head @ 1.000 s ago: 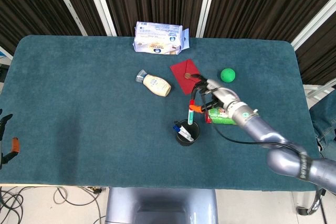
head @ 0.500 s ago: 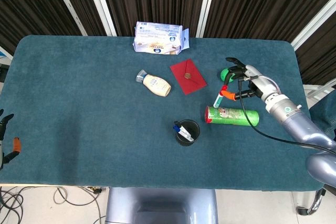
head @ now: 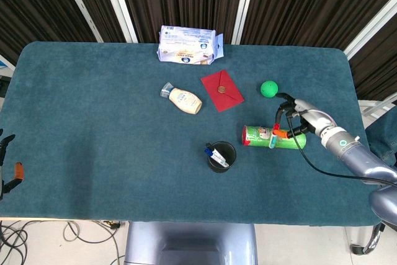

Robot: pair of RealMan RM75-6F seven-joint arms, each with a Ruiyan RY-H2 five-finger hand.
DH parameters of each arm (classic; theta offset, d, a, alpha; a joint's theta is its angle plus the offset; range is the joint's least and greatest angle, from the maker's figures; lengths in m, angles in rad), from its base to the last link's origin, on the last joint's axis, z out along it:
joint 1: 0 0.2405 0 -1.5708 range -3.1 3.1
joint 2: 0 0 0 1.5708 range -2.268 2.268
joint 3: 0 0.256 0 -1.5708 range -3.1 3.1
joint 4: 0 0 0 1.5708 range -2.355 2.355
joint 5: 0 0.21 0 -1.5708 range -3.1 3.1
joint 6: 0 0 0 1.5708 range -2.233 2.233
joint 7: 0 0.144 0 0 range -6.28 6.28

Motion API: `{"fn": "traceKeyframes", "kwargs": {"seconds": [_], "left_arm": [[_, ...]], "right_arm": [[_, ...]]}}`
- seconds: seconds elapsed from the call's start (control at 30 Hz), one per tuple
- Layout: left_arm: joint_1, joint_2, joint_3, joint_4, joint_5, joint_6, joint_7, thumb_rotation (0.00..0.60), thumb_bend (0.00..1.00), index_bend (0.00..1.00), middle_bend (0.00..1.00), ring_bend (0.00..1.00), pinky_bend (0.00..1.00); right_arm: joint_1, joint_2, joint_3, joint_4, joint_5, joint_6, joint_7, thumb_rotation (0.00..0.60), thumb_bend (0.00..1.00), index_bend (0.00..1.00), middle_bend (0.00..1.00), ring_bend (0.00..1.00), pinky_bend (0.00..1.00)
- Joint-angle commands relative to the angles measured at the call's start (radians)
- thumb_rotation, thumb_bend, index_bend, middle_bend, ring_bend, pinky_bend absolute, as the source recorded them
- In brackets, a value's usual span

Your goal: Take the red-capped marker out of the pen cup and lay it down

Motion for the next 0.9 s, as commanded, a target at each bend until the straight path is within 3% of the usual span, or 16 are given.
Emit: {"fn": "traceKeyframes", "kwargs": {"seconds": [0.03, 0.37, 0.77, 0.9], "left_arm": [[0.0, 0.0, 0.0, 0.0, 0.001, 0.0, 0.001, 0.6, 0.53, 0.12, 0.0, 0.05, 0.06], [0.001, 0.0, 0.0, 0.0, 0.0, 0.001, 0.0, 0.6, 0.53, 0.12, 0.0, 0.05, 0.06], [0.0, -0.002, 0.001, -0.002, 0.001, 0.001, 0.005, 0.6, 0.53, 0.12, 0.0, 0.05, 0.06], [0.0, 0.0, 0.0, -0.002, -0.001, 0.0, 0.004, 0.6, 0.53, 0.12, 0.0, 0.05, 0.06]], "right_arm": [[-0.01, 0.008, -0.03, -0.005, -0.063, -0.039, 0.014, 0.6, 0.5, 0.7, 0.06, 0.15, 0.23], [-0.015, -0.024, -0.103, 0.069, -0.144, -0.034, 0.058, 0.6, 0.5, 0.7, 0.06, 0.15, 0.23], [0.018, -0.09, -0.192, 0.099, -0.225, 0.017, 0.118, 0.6, 0.41, 0.7, 0.04, 0.14, 0.23], [0.058, -0.103, -0.228, 0.089, -0.249, -0.003, 0.133, 0.6, 0.32, 0.52, 0.01, 0.11, 0.23]]}}
